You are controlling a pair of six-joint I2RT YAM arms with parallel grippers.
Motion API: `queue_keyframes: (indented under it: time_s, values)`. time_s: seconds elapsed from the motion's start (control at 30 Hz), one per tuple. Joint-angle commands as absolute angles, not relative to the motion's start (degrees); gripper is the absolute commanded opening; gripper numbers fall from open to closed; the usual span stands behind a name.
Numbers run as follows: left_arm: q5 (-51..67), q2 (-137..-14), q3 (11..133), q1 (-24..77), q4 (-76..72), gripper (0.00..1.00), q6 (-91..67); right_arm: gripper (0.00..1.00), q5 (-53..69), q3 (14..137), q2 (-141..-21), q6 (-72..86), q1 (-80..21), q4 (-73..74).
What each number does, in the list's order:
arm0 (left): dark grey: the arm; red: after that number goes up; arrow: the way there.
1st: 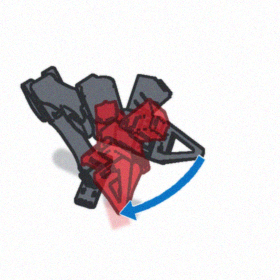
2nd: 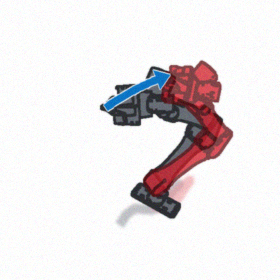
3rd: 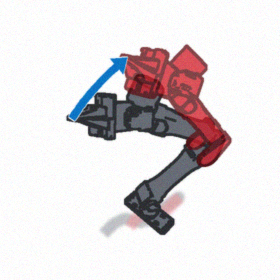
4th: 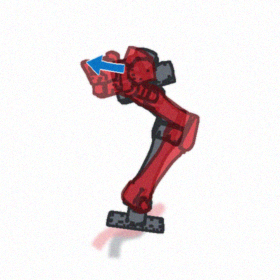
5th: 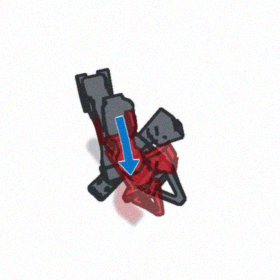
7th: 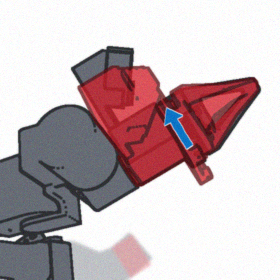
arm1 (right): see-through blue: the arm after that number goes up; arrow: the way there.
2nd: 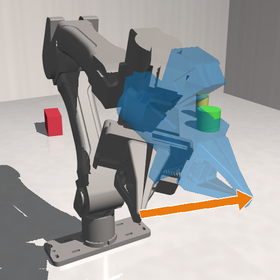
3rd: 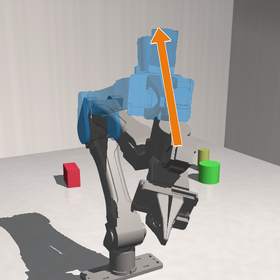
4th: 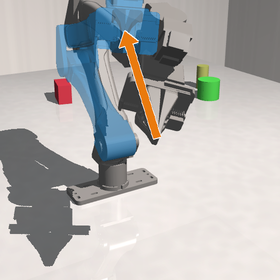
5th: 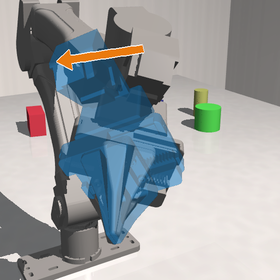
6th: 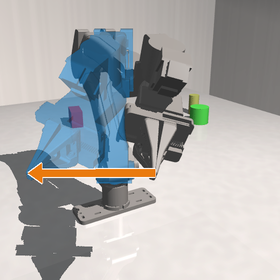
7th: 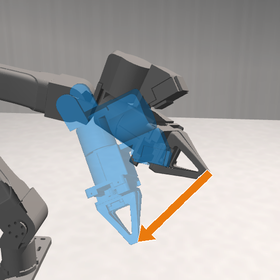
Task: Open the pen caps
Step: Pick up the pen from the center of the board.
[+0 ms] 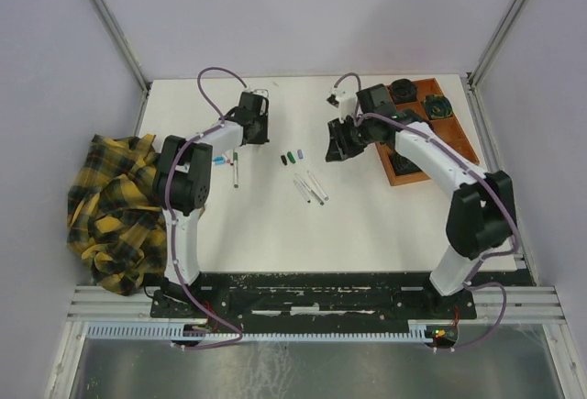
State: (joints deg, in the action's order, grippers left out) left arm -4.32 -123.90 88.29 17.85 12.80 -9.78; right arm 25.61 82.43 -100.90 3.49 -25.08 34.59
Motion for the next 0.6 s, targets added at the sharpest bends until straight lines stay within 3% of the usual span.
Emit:
queue_keyframes:
  time_s: [0.0, 0.27, 0.4, 0.57]
  values:
    - [-4.25, -118.25, 84.76, 17.91, 11.17, 0.03, -11.9, 0.42, 36.51, 80.55, -90.59, -1.01, -22.51, 34.13]
    - [-2.97, -102.16, 69.81, 18.94, 1.6, 0.03, -17.4, 0.45, 47.53, 73.23, -73.27, -0.21, -19.18, 26.71]
    - [1.63, -91.3, 57.54, 20.79, -7.33, 0.03, -22.19, 0.54, 51.73, 68.4, -65.9, 2.27, -19.16, 21.84]
    - [7.4, -74.33, 36.4, 24.82, -30.52, 0.03, -32.97, 0.64, 57.81, 60.57, -61.25, 13.33, -19.08, 8.92]
